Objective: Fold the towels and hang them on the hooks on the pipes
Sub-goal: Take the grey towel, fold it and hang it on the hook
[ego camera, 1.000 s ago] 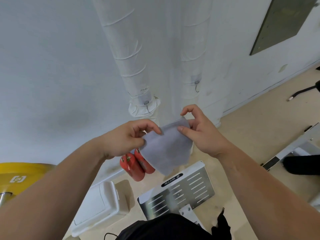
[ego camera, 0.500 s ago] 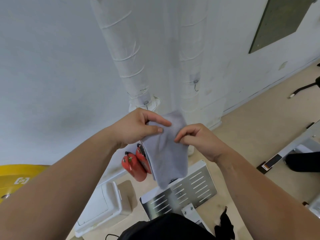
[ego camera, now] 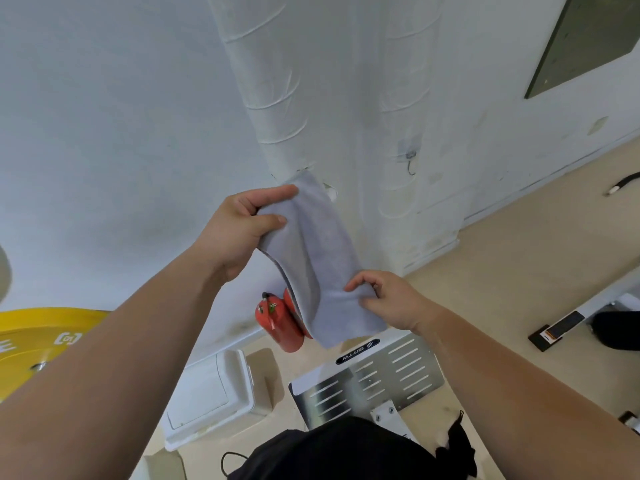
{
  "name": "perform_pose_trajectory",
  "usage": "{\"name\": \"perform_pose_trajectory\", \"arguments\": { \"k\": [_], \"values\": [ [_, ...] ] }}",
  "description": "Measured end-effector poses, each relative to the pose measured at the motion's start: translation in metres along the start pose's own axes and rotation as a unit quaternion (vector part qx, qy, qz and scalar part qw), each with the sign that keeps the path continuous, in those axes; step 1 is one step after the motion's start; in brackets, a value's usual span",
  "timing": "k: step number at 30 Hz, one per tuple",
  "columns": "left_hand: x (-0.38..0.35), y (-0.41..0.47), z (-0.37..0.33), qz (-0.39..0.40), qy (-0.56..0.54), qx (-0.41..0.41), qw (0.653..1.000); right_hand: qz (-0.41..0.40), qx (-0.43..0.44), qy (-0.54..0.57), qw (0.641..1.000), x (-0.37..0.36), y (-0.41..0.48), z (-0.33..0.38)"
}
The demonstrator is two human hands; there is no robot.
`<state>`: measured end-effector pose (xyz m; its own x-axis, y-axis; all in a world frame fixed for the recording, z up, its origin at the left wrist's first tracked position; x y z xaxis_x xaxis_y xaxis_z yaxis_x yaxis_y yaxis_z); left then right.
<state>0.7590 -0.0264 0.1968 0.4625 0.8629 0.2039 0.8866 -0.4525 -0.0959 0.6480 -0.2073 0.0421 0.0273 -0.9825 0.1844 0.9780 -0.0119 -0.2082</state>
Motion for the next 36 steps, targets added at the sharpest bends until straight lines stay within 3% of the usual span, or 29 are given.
{"name": "perform_pose_trajectory", "arguments": {
  "k": [3,8,15,18,25,30,36],
  "values": [
    [0.018,0.0,0.014,-0.028,0.009,0.012,1.0,-0.011,-0.021,-0.043,0.999,0.004,-0.001,-0.008],
    [0.048,-0.007,0.046,-0.079,0.043,0.044,0.995,0.008,-0.064,-0.021,0.998,0.02,-0.008,-0.03],
    [0.052,-0.027,0.097,-0.096,0.129,0.084,0.983,-0.107,-0.067,0.18,0.976,0.055,-0.022,-0.039],
    [0.041,-0.037,0.105,-0.096,0.169,0.073,0.978,-0.164,-0.04,0.126,0.978,0.068,-0.025,-0.031],
    [-0.018,-0.05,0.101,-0.041,0.207,0.034,0.977,-0.184,0.041,-0.016,0.982,0.034,-0.016,0.034],
    [-0.049,-0.056,0.101,0.008,0.18,-0.002,0.984,-0.157,0.051,-0.006,0.986,-0.009,-0.005,0.057],
    [-0.036,-0.058,0.099,-0.007,0.144,-0.035,0.989,-0.207,0.055,0.059,0.975,-0.036,0.008,0.067]
  ]
}}
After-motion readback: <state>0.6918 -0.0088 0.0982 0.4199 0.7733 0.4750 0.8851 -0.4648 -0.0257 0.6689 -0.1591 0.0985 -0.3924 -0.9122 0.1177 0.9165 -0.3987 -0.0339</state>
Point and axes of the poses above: each hand's wrist, its own y-axis towards the middle knuckle, its own x-axis out of the back of the hand, z = x × y, the point moved 9 cm from there along y, towards the middle knuckle, and after that the axes turned 8 degrees about y, right-handed, at the moved point
